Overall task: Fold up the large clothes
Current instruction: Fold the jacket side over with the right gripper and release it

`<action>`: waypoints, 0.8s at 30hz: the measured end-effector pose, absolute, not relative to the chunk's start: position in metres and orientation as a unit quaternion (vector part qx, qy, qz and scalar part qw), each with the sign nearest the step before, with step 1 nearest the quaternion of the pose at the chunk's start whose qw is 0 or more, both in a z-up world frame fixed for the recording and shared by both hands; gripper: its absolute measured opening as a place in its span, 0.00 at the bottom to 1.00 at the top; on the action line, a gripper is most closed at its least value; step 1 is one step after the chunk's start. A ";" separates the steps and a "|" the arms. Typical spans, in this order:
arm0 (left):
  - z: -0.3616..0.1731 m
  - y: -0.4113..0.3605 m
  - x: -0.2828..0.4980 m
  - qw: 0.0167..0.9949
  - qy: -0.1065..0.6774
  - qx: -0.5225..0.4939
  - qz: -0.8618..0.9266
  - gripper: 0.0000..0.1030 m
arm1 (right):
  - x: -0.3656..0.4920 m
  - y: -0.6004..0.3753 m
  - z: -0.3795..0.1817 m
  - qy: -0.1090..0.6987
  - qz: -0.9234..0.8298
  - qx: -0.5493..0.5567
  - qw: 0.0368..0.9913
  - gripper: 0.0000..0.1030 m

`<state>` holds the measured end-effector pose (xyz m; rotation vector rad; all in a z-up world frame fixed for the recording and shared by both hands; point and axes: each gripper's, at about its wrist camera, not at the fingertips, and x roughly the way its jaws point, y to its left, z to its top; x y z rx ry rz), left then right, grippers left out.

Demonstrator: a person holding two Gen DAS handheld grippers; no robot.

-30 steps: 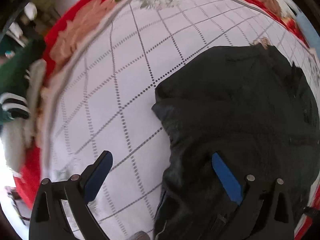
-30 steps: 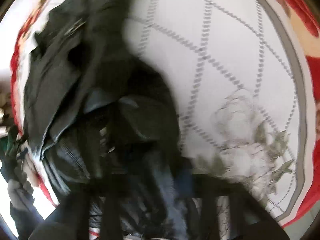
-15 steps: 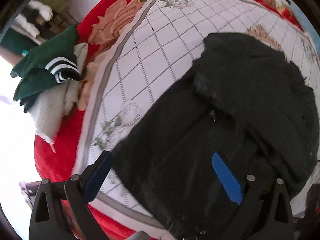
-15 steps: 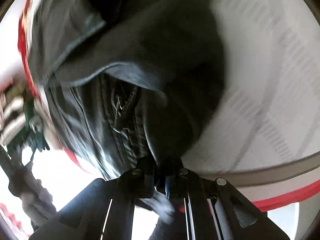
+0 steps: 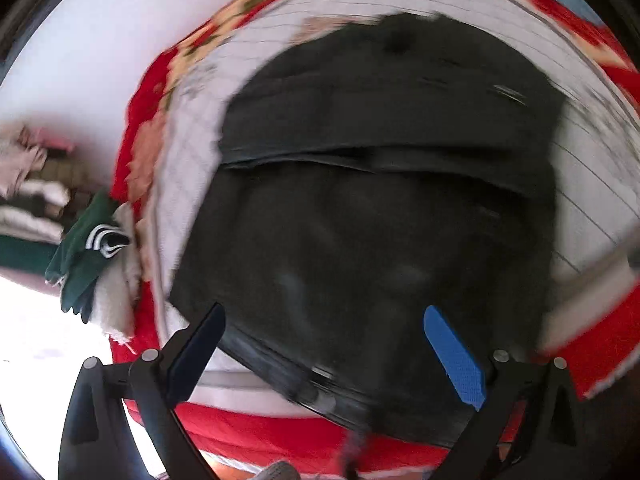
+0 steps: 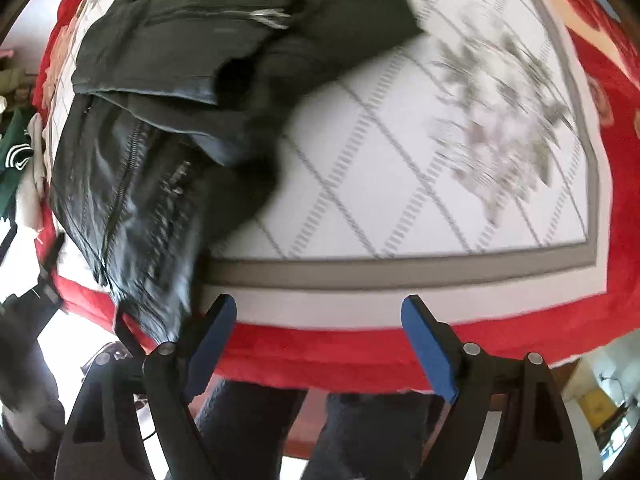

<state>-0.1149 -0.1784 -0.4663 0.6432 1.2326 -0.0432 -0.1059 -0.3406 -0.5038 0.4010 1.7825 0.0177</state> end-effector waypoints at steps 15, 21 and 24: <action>-0.581 -0.284 -0.167 0.697 0.541 0.466 0.070 1.00 | -0.095 -0.495 -0.539 0.768 0.017 0.155 0.621 0.83; -0.576 -0.272 -0.143 0.699 0.503 0.491 0.131 1.00 | -0.075 -0.496 -0.545 0.758 0.051 0.179 0.625 0.83; -0.584 -0.259 -0.131 0.696 0.504 0.493 0.133 1.00 | -0.068 -0.481 -0.550 0.752 0.071 0.193 0.626 0.83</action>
